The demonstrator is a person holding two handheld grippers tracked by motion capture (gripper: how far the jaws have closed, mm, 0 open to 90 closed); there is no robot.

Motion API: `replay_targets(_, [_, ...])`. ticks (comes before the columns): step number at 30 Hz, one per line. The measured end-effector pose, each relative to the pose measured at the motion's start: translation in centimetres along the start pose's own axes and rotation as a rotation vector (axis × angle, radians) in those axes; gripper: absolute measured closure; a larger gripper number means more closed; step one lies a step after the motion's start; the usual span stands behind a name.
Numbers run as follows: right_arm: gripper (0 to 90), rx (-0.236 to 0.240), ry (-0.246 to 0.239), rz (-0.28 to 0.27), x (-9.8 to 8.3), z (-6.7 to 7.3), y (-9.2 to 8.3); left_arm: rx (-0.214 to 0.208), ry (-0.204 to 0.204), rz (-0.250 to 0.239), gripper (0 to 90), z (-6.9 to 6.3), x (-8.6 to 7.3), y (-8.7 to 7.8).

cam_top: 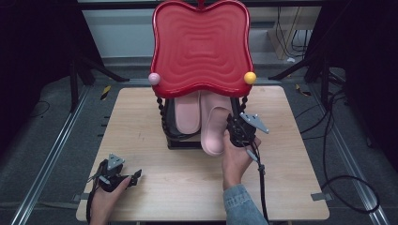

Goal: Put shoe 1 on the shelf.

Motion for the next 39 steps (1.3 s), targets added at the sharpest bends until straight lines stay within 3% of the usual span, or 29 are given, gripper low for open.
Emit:
replay_targets(8, [78.4, 0.009, -0.014, 0.002, -0.3, 0.0, 0.0, 0.001, 0.001, 0.000, 12.7, 0.0, 0.0, 0.0])
replay_targets(11, [67.4, 0.028, -0.022, -0.001, -0.2, 0.3, -0.1, 0.001, 0.003, 0.000, 12.7, 0.0, 0.0, 0.1])
replay_targets(12, [67.4, 0.028, -0.022, -0.001, -0.2, 0.3, -0.1, 0.001, 0.003, 0.000, 12.7, 0.0, 0.0, 0.1])
replay_targets(23, [60.7, 0.057, -0.118, -0.008, 0.1, 1.1, -1.1, 0.002, 0.004, 0.001, 12.7, -0.1, 0.0, 0.1])
replay_targets(28, [57.1, 0.072, -0.128, 0.002, 0.1, 1.4, -1.2, 0.003, 0.005, -0.001, 12.7, -0.1, 0.1, 0.1])
replay_targets(34, [53.6, 0.094, -0.164, -0.004, 0.1, 1.9, -2.4, 0.006, 0.004, -0.002, 12.7, 0.0, 0.0, 0.0])
replay_targets(39, [57.3, 0.124, -0.214, -0.021, 0.2, 2.4, -4.2, 0.007, 0.007, 0.002, 12.4, 0.0, 0.0, 0.0])
Point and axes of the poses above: each handheld gripper's, and its own axes: y roughly forward along the jaws, x roughly out of its top, z roughly to its left, the point moved 8 cm from there along y, roughly forward along the jaws, and after that the axes turned 4 degrees about z, right-handed, at the moved point
